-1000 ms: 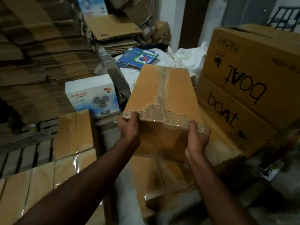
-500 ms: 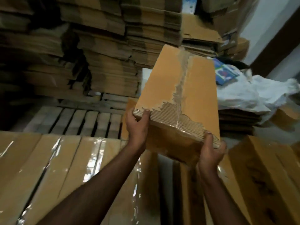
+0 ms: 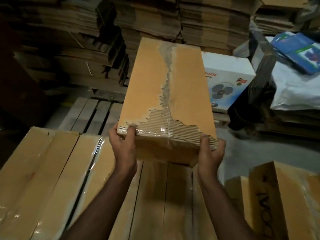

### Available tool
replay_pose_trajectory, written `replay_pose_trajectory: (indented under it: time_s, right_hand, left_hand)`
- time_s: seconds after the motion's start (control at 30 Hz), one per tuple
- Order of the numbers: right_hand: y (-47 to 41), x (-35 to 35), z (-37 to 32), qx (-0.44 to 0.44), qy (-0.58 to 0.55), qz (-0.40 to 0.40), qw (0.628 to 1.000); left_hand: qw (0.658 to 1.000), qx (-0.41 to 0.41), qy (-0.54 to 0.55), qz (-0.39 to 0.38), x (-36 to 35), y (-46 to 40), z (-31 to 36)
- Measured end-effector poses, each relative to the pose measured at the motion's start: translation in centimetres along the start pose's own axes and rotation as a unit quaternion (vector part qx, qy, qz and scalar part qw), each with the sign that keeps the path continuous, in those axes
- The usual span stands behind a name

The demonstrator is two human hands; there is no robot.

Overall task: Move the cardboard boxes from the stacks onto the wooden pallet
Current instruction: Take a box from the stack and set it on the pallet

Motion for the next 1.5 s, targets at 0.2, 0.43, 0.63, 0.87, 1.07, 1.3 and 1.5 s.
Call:
replay_pose_trajectory:
  time_s: [0.2,0.43,0.63,0.87,1.07,1.3,1.5]
  right_hand:
    - [-2.7,-5.5,3.9,0.001,0.004,-0.03,1.0]
    - [-8.0,-12.7,8.3,0.01,-0.033,-0.036,0.999]
    - [-12.6,-18.1,11.2,0.013,-0.048,-0.058,0.997]
    - [-17.4,-22.3,15.4,-0.002,-0.029,-0.072,0.997]
    - [-19.4,-24.9,17.7,-0.003,0.008,-0.077,0.997]
    - [-19.7,-23.7,23.2,-0.002,0.047,-0.05,0.998]
    - [-19.2,-23.6,25.8,0.016,0.132,-0.042,0.99]
  left_hand:
    - [0.999,-0.014,-0.043,0.005,1.0,-4.4,-4.5]
    - [0.995,-0.061,-0.083,-0.004,-0.2,-11.0,-9.7]
    - [0.991,-0.076,-0.113,0.001,-1.8,-16.0,-15.1]
    - [0.99,-0.044,-0.132,0.006,-2.8,-20.2,-21.1]
    - [0.99,-0.025,-0.14,0.021,-3.3,-23.4,-23.9]
    - [0.988,0.002,-0.153,-0.015,-2.5,-23.2,-28.8]
    - [0.984,0.037,-0.168,-0.045,-0.7,-23.9,-33.3]
Point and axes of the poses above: each hand's wrist, its own y-axis away from the middle knuckle, its own x-axis out of the back of the hand, z = x × y, the point moved 10 cm from there along -y, towards the middle knuckle, and after that the axes turned 13 degrees about -x, right-handed, at the moved point
